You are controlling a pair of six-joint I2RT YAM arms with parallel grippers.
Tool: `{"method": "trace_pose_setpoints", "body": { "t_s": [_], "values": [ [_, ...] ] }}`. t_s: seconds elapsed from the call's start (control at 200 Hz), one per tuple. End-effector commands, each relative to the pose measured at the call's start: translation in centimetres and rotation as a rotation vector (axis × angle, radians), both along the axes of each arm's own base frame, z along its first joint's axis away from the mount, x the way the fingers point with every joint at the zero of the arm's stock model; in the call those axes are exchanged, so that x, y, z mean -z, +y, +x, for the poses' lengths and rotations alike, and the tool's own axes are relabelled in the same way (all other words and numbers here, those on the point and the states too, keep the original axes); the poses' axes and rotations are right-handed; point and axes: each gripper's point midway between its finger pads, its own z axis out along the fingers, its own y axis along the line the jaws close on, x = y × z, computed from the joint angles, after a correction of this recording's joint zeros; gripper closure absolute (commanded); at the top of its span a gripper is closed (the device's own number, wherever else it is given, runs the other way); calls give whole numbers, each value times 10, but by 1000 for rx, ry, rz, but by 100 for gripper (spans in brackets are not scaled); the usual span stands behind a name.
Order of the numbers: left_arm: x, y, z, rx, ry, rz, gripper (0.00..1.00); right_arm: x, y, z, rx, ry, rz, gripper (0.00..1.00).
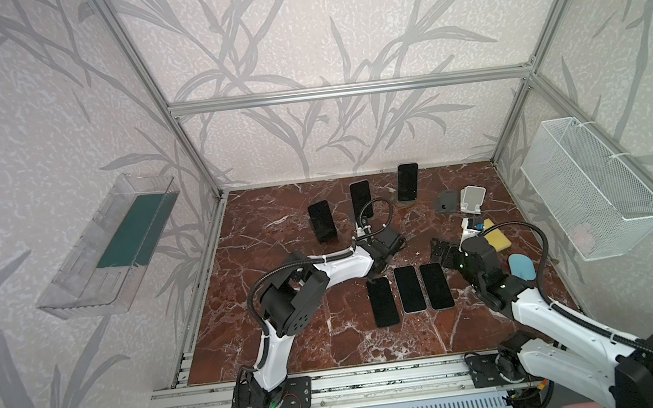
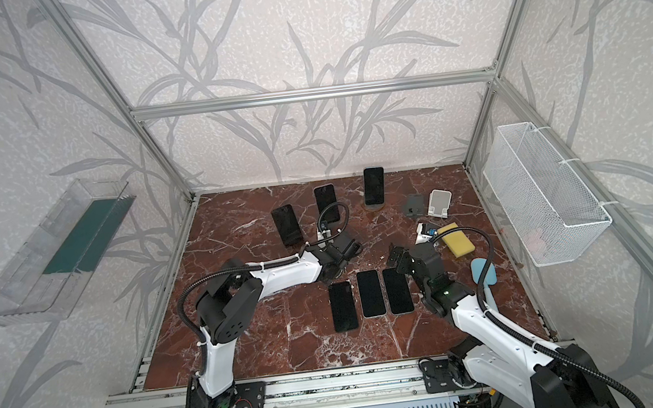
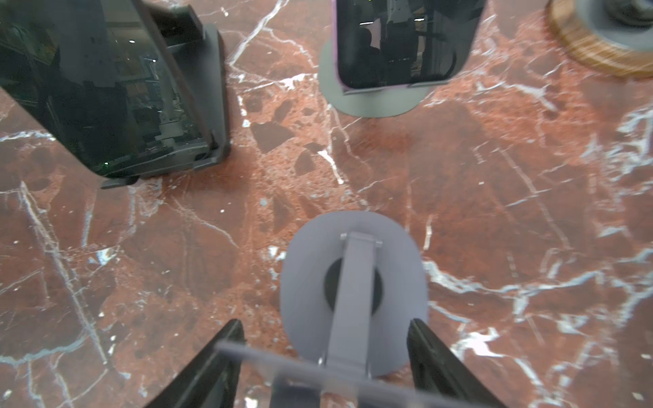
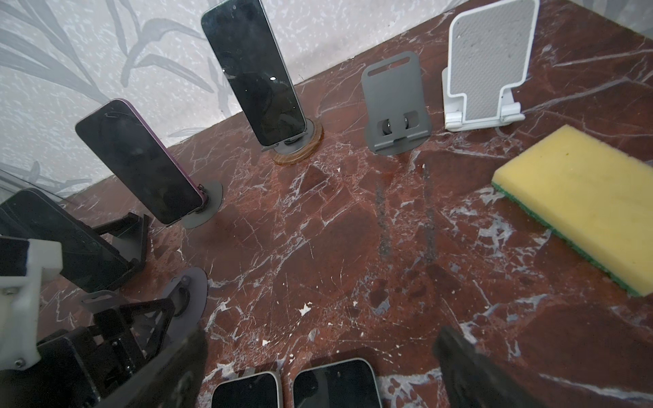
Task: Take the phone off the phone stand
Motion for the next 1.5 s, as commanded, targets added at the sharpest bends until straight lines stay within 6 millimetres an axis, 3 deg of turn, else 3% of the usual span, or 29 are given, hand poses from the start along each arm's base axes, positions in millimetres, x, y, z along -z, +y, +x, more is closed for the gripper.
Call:
{"method": "trace_pose_setpoints", "body": {
  "t_s": [0.0,0.265,0.52,0.68,0.866,1.371,1.496],
  "values": [
    [-24,2,7,1,-66,-18,26,-1,3,2,-6,-11,18,0],
    [-27,-12,16,106,-54,-46,23,2,2,4,1,-4,11,0],
    [-27,-9,20,166,-24,-26,24,2,3,4,-3,-5,14,0],
    [-28,-9,14,202,1,-18,32,2,4,5,-4,-4,14,0],
    [-31,-6,5,221,5,-38,31,4,5,6,-8,1,13,0],
    [-36,-23,-9,330,76,-108,31,8,9,8,-25,15,16,1],
    [-41,-17,-6,299,55,-85,28,9,10,8,-28,15,19,1]
  ]
}}
